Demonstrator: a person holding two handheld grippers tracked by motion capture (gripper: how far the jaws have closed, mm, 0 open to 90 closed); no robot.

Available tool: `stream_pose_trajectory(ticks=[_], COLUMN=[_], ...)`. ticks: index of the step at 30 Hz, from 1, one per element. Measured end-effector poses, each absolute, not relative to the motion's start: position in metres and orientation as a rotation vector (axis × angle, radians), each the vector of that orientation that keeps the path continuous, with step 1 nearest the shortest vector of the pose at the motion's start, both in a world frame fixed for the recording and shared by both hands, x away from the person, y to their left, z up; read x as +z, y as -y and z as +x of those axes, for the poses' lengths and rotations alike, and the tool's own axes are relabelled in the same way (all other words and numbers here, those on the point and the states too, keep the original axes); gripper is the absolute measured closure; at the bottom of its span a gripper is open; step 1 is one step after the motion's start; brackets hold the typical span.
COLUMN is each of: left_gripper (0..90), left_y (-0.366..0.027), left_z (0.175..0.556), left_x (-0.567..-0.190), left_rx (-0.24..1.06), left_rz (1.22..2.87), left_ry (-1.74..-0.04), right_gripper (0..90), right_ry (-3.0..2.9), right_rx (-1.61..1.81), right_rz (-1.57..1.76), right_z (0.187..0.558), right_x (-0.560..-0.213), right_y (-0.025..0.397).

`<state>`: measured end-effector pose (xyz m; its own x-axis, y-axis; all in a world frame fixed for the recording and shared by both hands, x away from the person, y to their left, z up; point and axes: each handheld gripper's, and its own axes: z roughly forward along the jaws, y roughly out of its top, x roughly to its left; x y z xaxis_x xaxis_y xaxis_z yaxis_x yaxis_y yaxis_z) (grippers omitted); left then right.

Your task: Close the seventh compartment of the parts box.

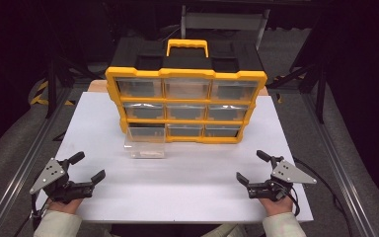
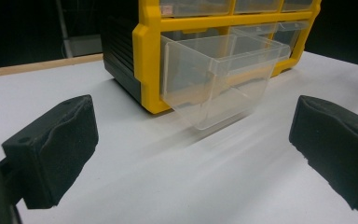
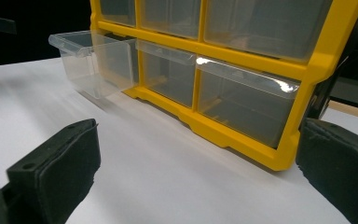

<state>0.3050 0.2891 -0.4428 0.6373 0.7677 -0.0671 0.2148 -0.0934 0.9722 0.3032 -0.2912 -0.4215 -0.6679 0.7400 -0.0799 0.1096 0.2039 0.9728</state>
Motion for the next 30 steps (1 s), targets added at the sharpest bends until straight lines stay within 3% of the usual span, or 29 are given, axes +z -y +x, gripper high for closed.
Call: stream_pose_trajectory(ticks=[30], left_gripper=[4.3], left_y=[-0.2880], left_z=[0.3061], left_x=[-0.4386], left_rx=[0.528], left_rz=[1.631], left_ry=[-0.801], right_gripper=[0.3], right_ry=[-1.951], right_rx=[1.481], right_rz=[0.782], right_z=[0.3038], right_x=[-0.4243], right_y=[0.2917])
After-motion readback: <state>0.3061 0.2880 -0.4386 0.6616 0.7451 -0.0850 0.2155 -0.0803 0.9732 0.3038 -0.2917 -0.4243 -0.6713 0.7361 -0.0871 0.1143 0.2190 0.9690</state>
